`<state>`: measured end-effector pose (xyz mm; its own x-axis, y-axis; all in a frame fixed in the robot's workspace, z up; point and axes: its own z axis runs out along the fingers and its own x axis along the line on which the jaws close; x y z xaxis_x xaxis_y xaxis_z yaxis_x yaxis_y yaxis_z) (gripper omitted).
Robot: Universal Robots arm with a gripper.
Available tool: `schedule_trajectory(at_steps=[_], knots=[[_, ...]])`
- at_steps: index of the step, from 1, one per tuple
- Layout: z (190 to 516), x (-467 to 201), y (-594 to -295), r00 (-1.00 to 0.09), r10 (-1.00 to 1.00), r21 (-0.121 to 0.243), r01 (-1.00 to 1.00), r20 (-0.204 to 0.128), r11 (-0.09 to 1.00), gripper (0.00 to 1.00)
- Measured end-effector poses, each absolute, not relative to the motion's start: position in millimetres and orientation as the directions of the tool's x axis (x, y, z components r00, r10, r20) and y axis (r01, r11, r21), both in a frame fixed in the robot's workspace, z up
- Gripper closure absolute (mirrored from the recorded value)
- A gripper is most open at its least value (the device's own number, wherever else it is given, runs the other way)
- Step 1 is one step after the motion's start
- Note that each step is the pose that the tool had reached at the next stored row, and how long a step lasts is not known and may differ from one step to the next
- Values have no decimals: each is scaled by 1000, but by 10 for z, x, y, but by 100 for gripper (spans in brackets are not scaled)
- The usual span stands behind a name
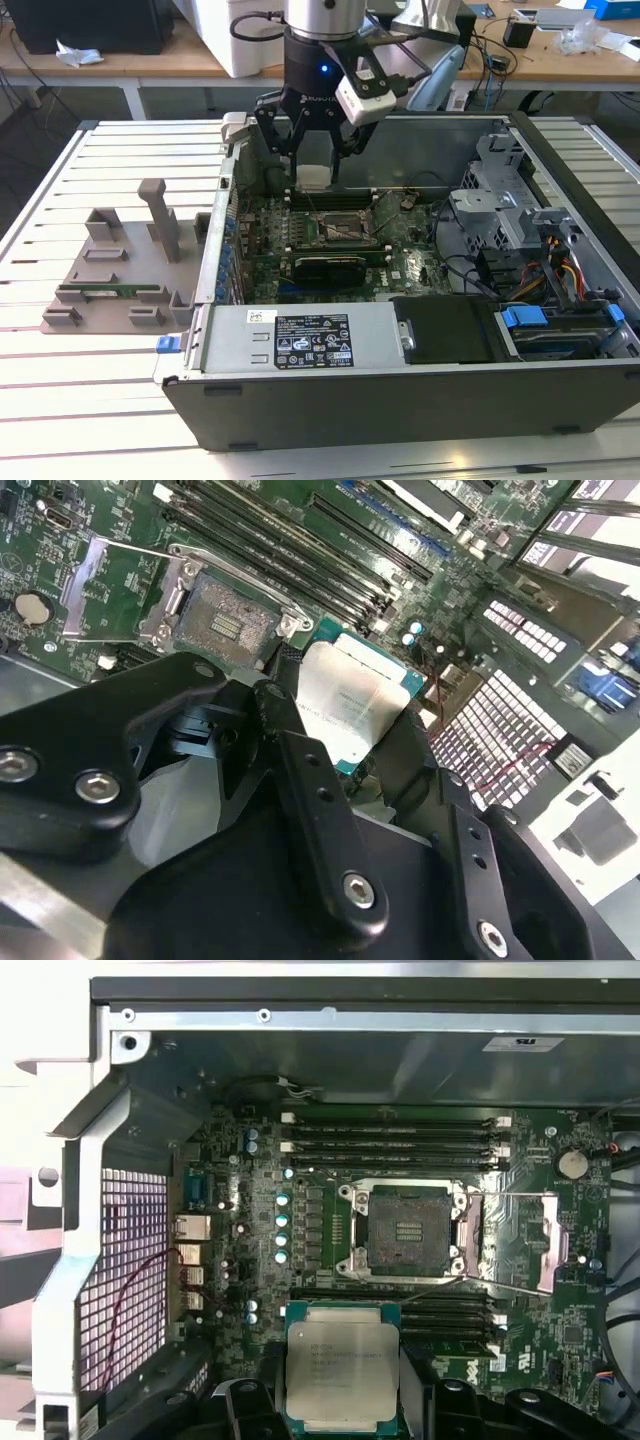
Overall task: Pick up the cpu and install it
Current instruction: 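Pick up the cpu and move it towards the insertion slot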
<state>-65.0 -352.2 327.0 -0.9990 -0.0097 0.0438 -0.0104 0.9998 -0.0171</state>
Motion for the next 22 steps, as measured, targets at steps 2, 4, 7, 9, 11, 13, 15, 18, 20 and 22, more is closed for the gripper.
schedule_trajectory(at_steps=[2,4,7,9,11,13,15,18,20,22], knots=[[3235,-639,-3520,-999,-10,-17,-10,44,1000,46],[3196,-627,-3517,-999,-10,-17,-10,44,1000,46],[3127,-605,-3500,-999,-10,-17,-10,44,1000,46],[3068,-550,-3458,-999,-10,-17,-10,44,1000,46],[3039,-516,-3430,-999,-10,-17,-10,45,1000,46],[2993,-454,-3391,-999,-10,-17,-10,45,1000,46],[2954,-389,-3359,-999,-10,-17,-10,45,1000,46],[2910,-329,-3339,-999,-10,-17,-10,45,1000,46],[2879,-299,-3333,-999,-10,-17,-10,45,1000,46],[2838,-271,-3328,-999,-10,-17,-10,45,1000,46]])
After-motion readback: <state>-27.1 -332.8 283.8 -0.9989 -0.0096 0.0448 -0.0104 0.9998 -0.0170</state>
